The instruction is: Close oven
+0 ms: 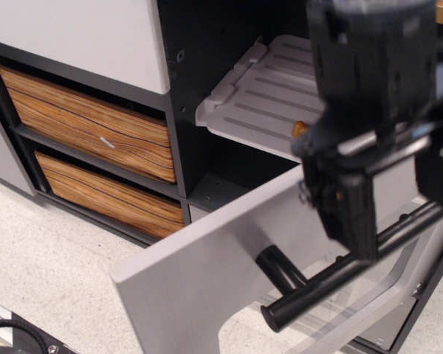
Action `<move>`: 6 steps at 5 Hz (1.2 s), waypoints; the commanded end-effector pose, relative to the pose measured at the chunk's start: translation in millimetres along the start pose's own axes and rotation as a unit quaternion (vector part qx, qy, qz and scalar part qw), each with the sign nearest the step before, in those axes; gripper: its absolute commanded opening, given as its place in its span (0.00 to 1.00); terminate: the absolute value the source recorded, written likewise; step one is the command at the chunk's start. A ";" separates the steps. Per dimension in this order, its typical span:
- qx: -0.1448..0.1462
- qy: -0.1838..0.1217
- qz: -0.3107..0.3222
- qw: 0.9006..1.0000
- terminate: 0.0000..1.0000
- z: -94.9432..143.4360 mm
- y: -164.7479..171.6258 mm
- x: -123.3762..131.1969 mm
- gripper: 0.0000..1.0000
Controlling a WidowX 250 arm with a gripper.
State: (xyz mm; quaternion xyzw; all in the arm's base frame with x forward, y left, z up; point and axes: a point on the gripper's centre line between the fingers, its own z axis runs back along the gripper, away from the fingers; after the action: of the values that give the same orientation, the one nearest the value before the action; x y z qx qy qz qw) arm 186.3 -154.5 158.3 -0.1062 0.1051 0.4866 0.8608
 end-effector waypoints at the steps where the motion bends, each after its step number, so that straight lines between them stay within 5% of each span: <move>1: -0.020 -0.052 0.012 0.998 0.00 20.5 -9.7 31.0 1.00; 3: -0.068 -0.084 0.016 0.994 0.00 66.4 -3.5 49.8 1.00; 4: -0.061 -0.069 -0.017 0.996 0.00 65.8 5.9 41.0 1.00; 5: -0.013 -0.043 -0.071 0.996 0.00 28.6 10.9 30.5 1.00; 6: 0.014 -0.054 -0.096 0.994 0.00 -12.9 8.7 32.1 1.00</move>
State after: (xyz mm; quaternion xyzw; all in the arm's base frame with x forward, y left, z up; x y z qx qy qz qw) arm 183.9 -132.7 118.9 -0.0601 0.0641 0.4053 0.9100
